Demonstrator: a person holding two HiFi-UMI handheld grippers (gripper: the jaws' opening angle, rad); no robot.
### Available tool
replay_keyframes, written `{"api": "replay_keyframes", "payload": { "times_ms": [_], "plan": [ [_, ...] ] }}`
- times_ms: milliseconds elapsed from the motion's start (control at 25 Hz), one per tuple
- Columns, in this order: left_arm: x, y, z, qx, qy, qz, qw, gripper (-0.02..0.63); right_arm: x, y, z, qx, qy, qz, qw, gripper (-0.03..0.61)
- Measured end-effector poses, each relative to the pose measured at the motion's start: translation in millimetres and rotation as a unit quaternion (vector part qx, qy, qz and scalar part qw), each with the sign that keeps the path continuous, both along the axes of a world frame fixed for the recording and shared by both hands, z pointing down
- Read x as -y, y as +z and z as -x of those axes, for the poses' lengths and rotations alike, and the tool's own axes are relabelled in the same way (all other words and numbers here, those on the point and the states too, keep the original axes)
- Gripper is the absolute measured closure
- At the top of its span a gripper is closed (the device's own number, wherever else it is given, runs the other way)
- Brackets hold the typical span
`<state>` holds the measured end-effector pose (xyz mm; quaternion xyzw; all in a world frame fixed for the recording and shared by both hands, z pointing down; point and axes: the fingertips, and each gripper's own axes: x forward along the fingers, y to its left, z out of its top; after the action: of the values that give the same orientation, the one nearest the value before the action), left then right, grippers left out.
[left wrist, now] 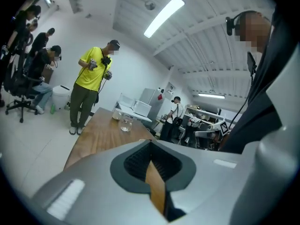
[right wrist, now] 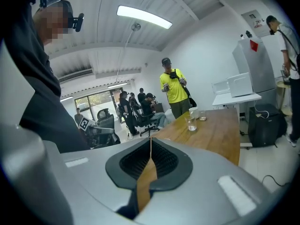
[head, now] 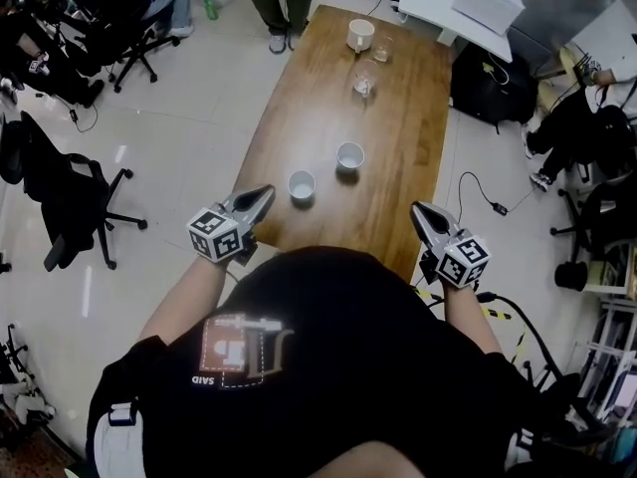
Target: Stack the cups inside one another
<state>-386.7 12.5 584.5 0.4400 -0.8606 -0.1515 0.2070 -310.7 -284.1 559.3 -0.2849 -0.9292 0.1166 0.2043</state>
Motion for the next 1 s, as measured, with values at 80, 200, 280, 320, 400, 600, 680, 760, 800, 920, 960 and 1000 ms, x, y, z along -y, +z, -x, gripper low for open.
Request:
{"api": "replay_keyframes", "payload": {
  "times_ms": [80, 200, 280, 320, 400, 600, 680, 760, 800, 920, 960, 1000],
  "plan": [
    [2.5, -3.7, -0.5, 0.01, 0.011, 0.003, 0.9999, 0.611, -4.4, -0.6, 0.5, -0.001, -0.006, -0.002, 1.0, 0.557],
    [3.2, -12.5, 1.8, 0.027, 0.024, 0.01, 0.9993, 0.611, -5.1, -1.3, 0.6, 0.0, -0.005, -0.003, 1.0, 0.557],
    [2.9, -18.8, 4.9, 0.035, 0.027, 0.009, 0.999, 0.611, -3.9, -1.2, -0.3, 0.003, 0.001, -0.002, 1.0, 0.557],
    [3.9, -22.2, 6.5, 0.041, 0.03, 0.011, 0.9987, 0.611, -2.9, -0.9, -1.3, 0.004, 0.004, -0.001, 1.0, 0.557],
    [11.0, -29.2, 10.3, 0.062, 0.048, 0.03, 0.9965, 0.611, -0.8, -1.2, -4.7, 0.002, 0.009, -0.002, 1.0, 0.557],
    [73.7, -39.8, 29.3, 0.146, 0.188, 0.167, 0.9567, 0.609, 16.9, -2.3, -19.5, -0.001, 0.034, 0.001, 0.999, 0.557],
    [107.2, -28.7, 35.0, 0.176, 0.259, 0.241, 0.9187, 0.575, 27.0, 0.6, -30.1, -0.005, 0.051, 0.003, 0.999, 0.557],
    [138.1, -12.4, 38.5, 0.212, 0.318, 0.308, 0.8715, 0.559, 36.2, 5.6, -43.9, -0.011, 0.069, 0.005, 0.998, 0.557],
    [152.7, -4.2, 39.8, 0.224, 0.342, 0.331, 0.8505, 0.557, 41.1, 8.1, -51.1, -0.015, 0.078, 0.005, 0.997, 0.557],
    [189.3, 23.0, 40.7, 0.238, 0.408, 0.384, 0.7931, 0.538, 57.8, 13.9, -72.3, -0.025, 0.107, 0.007, 0.994, 0.557],
    [196.6, 35.9, 39.7, 0.239, 0.431, 0.404, 0.7705, 0.534, 64.3, 16.1, -80.0, -0.028, 0.119, 0.007, 0.992, 0.558],
    [200.7, 51.2, 38.4, 0.236, 0.453, 0.427, 0.7467, 0.522, 70.8, 18.2, -87.9, -0.03, 0.132, 0.009, 0.991, 0.557]
  ]
}}
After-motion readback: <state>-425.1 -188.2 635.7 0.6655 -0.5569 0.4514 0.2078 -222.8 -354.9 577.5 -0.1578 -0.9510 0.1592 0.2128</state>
